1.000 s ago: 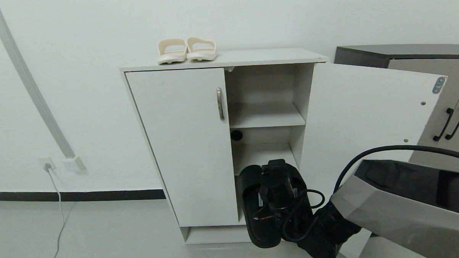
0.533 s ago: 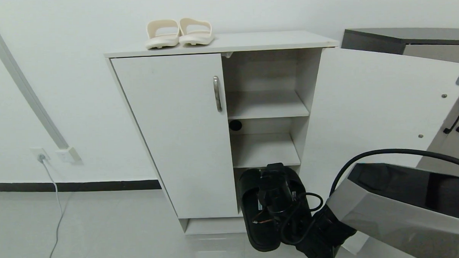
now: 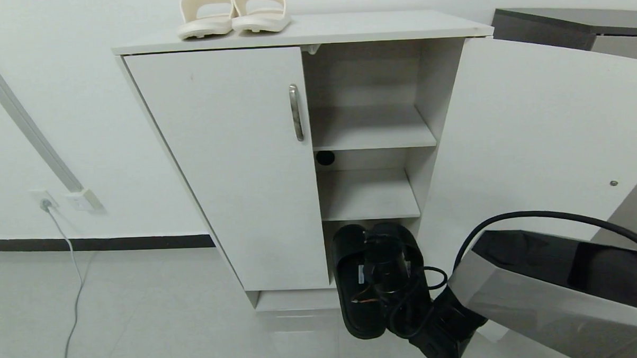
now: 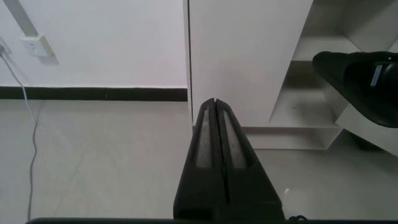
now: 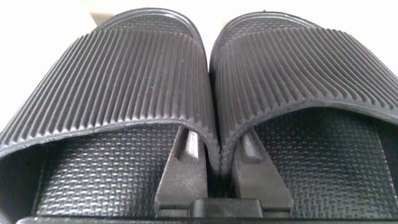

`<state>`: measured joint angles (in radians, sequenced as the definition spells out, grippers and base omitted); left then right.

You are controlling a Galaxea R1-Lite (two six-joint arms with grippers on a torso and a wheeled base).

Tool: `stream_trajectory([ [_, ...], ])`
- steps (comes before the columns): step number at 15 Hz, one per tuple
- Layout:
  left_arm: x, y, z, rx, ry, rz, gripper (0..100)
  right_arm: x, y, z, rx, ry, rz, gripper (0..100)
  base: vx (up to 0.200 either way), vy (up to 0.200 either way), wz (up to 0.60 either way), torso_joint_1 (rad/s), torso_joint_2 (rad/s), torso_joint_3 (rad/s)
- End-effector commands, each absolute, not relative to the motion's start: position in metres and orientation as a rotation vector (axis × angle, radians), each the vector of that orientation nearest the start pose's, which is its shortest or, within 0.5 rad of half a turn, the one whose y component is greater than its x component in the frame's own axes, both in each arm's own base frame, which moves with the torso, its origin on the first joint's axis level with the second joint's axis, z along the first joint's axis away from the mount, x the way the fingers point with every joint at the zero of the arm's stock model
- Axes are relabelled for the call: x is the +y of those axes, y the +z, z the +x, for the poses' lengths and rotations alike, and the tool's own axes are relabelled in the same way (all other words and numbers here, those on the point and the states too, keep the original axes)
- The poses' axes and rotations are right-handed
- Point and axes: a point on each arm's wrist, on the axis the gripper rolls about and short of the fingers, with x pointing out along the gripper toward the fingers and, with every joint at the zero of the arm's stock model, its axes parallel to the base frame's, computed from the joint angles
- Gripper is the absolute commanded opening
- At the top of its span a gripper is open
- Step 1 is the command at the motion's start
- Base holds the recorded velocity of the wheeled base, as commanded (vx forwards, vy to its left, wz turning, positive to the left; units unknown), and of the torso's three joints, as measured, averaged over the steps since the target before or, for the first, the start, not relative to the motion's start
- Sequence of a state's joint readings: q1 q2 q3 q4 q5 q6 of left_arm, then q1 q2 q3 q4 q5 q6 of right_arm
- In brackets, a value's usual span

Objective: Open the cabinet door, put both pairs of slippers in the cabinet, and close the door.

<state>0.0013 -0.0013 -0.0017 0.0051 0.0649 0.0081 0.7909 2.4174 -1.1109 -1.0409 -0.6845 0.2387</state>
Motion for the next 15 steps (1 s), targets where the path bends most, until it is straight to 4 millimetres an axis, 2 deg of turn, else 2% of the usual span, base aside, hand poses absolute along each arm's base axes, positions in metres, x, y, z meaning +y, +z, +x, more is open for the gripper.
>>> stream_trajectory([
  [1, 0.0014, 0.0754, -0.0230, 0.003, 0.067, 0.008, 0, 0.2968, 0.0081, 0.3246, 0.195, 0.066, 0.039, 0, 0.000, 0.000, 0.00, 0.000, 0.00, 0.000],
  [13, 0.0014, 0.0754, -0.0230, 0.003, 0.066, 0.008, 0, 0.2902, 0.0039, 0.3325, 0.164, 0.046, 0.033, 0, 0.000, 0.000, 0.00, 0.000, 0.00, 0.000],
  [15, 0.0014, 0.0754, -0.0230, 0.003, 0.066, 0.008, 0, 0.2892, 0.0041, 0.3333, 0.156, 0.044, 0.030, 0, 0.200, 0.000, 0.00, 0.005, 0.01, 0.005],
])
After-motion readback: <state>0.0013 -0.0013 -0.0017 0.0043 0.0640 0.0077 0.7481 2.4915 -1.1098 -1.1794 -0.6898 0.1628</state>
